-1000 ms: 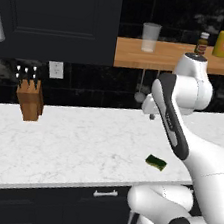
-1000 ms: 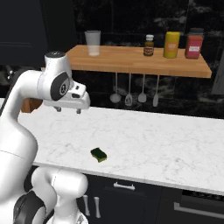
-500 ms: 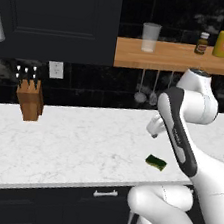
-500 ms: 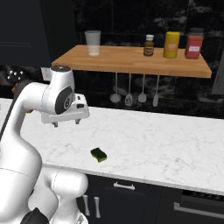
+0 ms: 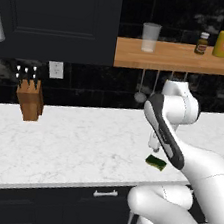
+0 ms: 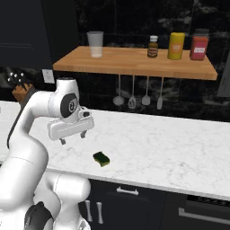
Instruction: Pick up the sponge from the counter and clean the cutting board by briefly scrubbing or pressing down on the cutting board. Once finished, release the sponge.
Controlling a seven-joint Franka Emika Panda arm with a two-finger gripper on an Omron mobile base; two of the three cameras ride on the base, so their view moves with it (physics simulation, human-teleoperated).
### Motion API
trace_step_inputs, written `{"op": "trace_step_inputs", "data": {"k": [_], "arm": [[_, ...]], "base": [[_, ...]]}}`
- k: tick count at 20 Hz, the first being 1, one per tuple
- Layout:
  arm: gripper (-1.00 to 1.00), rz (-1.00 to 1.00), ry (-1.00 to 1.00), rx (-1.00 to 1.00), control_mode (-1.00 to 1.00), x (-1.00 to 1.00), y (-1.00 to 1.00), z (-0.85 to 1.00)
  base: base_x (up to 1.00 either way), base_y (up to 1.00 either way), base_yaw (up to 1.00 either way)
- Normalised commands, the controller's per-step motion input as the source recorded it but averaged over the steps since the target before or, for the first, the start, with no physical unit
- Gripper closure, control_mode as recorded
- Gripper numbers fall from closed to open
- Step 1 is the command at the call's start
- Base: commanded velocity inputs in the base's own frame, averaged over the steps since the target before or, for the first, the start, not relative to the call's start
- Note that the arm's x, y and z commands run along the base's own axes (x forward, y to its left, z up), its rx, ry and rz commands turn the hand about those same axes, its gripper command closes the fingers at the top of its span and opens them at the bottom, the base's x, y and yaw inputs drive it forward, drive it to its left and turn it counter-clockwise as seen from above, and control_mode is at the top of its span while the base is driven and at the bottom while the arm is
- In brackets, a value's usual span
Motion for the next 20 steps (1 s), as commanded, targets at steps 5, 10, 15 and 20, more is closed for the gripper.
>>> {"op": "trace_step_inputs", "data": {"k": [5, 10, 15, 20], "arm": [[-1.0, 0.03, 0.01, -0.08, -1.0, 0.0, -0.66, -0.69], [-1.0, 0.0, -0.09, 0.0, -1.0, 0.27, -0.31, -0.35], [-1.0, 0.0, -0.02, 0.0, -1.0, 0.51, -0.01, -0.26], [-1.0, 0.0, 0.03, 0.01, -1.0, 0.66, 0.0, -0.44]], "base": [[0.0, 0.0, 0.0], [0.0, 0.0, 0.0], [0.0, 0.0, 0.0], [0.0, 0.0, 0.0]]}}
